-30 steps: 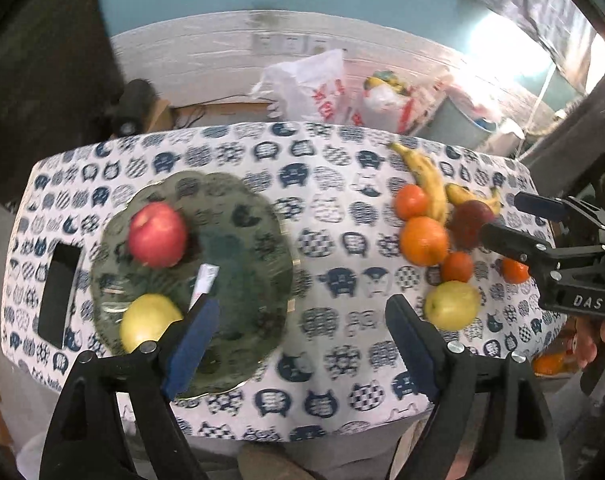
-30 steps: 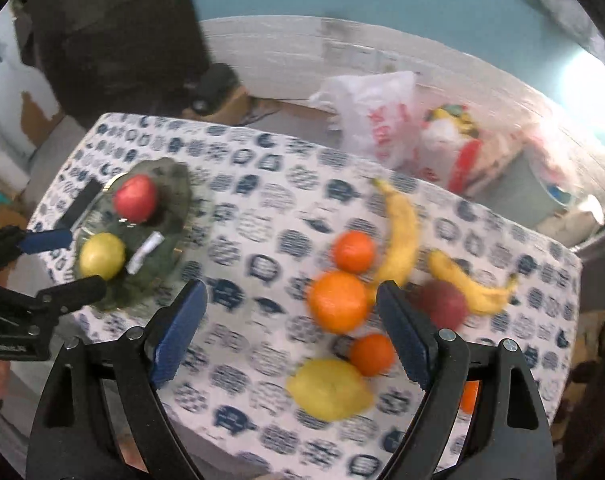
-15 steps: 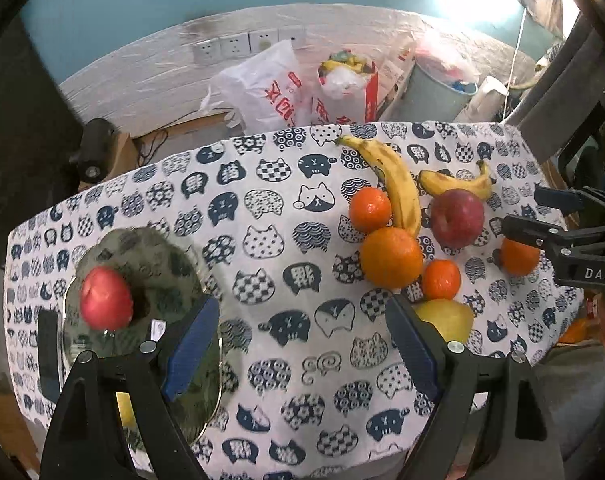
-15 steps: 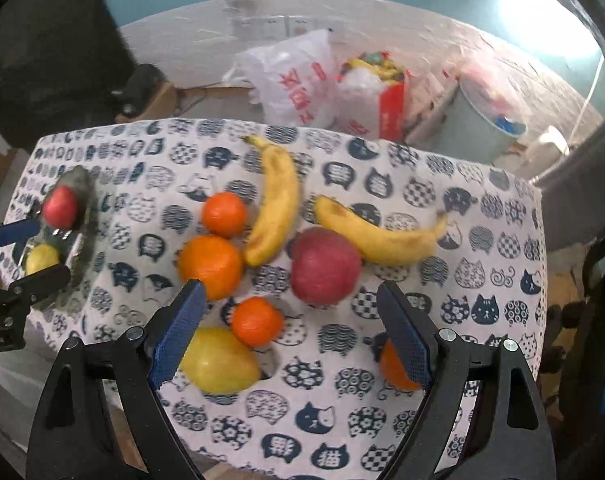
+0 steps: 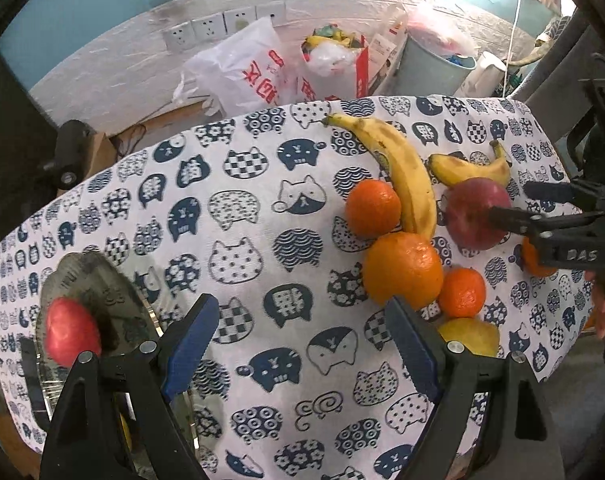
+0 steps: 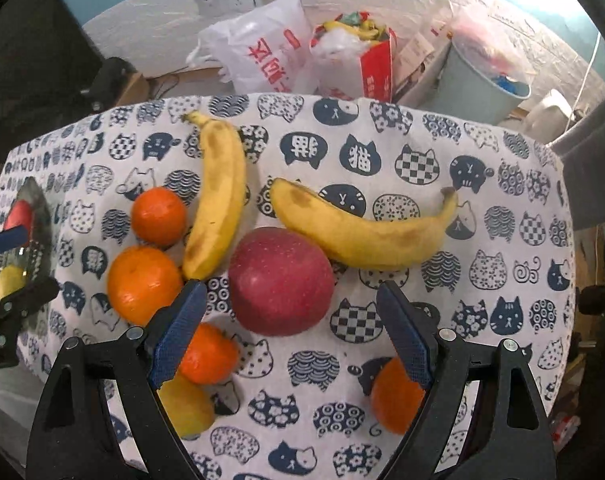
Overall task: Organize fruits
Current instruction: 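Grasp the large orange with the left gripper while the right gripper grasps another red apple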
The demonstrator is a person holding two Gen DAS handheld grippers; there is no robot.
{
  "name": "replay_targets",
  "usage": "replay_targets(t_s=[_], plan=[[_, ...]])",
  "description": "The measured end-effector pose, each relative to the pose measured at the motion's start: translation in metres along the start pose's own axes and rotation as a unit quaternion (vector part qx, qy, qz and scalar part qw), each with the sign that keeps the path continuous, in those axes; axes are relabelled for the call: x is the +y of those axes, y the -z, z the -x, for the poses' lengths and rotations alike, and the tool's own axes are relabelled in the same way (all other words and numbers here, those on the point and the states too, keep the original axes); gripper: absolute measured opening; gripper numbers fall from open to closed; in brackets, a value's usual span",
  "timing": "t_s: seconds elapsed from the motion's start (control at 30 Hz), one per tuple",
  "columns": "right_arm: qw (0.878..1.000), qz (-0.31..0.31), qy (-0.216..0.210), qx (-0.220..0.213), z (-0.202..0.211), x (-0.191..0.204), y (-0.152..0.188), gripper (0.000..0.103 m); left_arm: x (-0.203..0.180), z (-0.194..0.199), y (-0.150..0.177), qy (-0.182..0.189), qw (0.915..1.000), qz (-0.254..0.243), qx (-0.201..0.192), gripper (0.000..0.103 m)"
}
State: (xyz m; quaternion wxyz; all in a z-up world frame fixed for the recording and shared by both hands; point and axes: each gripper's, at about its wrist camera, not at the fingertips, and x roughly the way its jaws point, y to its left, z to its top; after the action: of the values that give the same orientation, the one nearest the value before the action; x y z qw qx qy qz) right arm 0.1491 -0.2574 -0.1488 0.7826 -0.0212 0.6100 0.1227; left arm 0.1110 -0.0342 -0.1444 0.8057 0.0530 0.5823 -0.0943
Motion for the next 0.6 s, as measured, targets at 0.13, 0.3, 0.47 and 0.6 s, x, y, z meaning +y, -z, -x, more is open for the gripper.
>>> replay_targets(t_s=[0.13, 0.3, 0.47, 0.6], plan=[[1.000, 0.002, 0.006, 0.008, -0.011, 0.001, -0.002, 0.086, -0.008, -0.006, -0.005, 0.012, 0.9999, -0.005, 0.004, 0.086], [1.000, 0.002, 0.009, 0.018, -0.024, -0.001, -0.004, 0.086, -0.016, -0.015, -0.007, 0.019, 0.9997, -0.014, 0.012, 0.087], [1.000, 0.001, -0.005, 0.028, -0.040, -0.004, -0.002, 0.076, -0.019, -0.022, -0.007, 0.037, 0.9990, -0.005, 0.023, 0.087], [1.000, 0.008, -0.011, 0.023, -0.040, -0.001, -0.003, 0.062, -0.024, -0.027, -0.010, 0.052, 0.9982, 0.001, 0.030, 0.086]])
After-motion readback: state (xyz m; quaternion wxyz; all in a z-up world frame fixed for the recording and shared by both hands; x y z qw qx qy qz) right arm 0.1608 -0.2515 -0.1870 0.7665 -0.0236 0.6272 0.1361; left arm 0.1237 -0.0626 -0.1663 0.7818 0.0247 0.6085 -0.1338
